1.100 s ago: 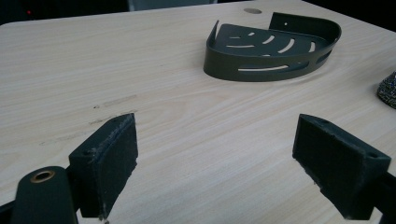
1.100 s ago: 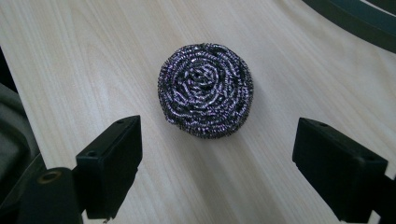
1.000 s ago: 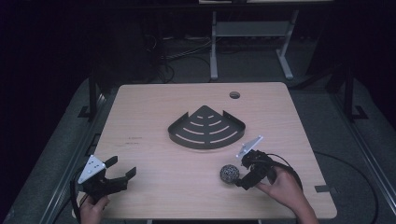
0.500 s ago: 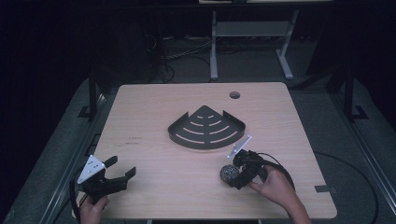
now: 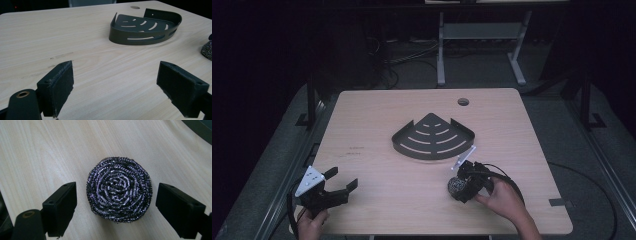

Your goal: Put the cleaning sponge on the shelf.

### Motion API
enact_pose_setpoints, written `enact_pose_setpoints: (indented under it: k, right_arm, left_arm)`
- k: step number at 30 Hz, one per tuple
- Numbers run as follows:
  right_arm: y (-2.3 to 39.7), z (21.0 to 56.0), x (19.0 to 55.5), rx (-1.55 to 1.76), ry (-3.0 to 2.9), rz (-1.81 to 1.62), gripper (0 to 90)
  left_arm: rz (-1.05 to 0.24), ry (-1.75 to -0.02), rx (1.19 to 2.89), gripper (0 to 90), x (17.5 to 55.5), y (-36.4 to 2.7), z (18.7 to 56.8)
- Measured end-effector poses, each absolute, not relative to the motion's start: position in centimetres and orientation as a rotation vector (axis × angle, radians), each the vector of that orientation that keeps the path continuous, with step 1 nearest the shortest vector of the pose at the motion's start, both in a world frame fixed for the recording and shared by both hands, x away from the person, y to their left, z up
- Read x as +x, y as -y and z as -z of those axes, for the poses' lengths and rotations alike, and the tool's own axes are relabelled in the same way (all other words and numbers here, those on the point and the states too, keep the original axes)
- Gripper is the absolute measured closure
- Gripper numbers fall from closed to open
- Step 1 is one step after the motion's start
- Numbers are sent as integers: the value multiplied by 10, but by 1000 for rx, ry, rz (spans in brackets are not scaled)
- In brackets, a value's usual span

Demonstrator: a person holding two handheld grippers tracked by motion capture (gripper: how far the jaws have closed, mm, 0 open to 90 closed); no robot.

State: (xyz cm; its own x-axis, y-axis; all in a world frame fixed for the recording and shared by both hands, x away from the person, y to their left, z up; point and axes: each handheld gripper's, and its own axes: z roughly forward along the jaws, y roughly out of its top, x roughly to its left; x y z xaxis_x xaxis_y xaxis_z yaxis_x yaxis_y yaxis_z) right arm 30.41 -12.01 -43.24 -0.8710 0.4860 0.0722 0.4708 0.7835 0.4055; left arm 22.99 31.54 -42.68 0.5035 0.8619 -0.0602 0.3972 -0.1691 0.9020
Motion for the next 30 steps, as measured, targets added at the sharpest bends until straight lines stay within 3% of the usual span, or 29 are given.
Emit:
enact_pose_setpoints:
  k: [30]
  right_arm:
    - [110, 440, 307, 757, -2937, -579, 301]
  left_arm:
    - [-592, -1067, 1753, 133, 230, -317, 426]
